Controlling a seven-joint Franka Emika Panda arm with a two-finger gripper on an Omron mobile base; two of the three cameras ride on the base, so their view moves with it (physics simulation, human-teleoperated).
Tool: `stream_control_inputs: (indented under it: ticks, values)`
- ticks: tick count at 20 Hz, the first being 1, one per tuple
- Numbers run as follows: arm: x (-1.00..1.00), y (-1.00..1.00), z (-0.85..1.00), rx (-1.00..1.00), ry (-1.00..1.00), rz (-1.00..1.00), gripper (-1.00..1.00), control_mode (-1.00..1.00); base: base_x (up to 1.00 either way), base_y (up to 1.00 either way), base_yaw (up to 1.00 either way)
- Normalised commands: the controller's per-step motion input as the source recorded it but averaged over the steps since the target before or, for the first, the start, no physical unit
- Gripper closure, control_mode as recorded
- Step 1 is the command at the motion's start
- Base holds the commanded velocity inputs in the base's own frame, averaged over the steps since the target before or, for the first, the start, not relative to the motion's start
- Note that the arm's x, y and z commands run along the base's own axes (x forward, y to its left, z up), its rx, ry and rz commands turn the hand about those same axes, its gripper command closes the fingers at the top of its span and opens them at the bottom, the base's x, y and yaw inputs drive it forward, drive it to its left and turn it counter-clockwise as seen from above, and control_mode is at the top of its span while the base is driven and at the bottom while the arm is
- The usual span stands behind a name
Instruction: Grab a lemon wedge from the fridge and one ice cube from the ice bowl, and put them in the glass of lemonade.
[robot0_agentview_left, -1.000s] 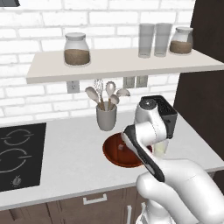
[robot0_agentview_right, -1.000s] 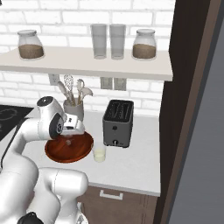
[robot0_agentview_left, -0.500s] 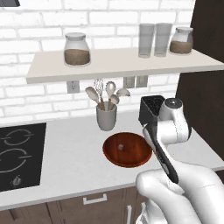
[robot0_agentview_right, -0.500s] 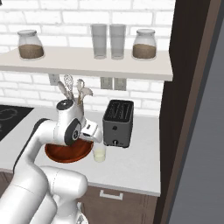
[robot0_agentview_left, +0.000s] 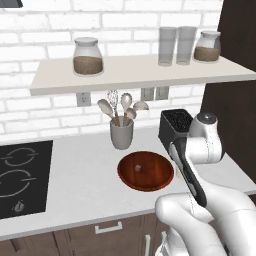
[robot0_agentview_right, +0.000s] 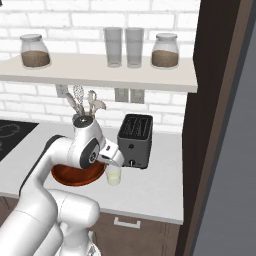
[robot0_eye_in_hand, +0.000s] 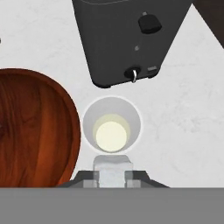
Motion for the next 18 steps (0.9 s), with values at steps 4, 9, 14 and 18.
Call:
stream_control_inputs:
  ticks: [4,9,14,18]
  values:
    - [0.0,0.0,0.0,0.0,0.0,0.0,1.0,-1.0,0.0,0.0,0.0]
    - [0.0,-0.07,0.0,0.02,0.0,0.0,1.0,-1.0,0.0,0.0,0.0]
    - [0.0,0.03,0.0,0.01,-0.04,0.0,1.0,-1.0,0.0,0.0,0.0]
    - [0.26,0.22,0.0,-0.02,0.0,0.0,1.0,-1.0,0.0,0.0,0.0]
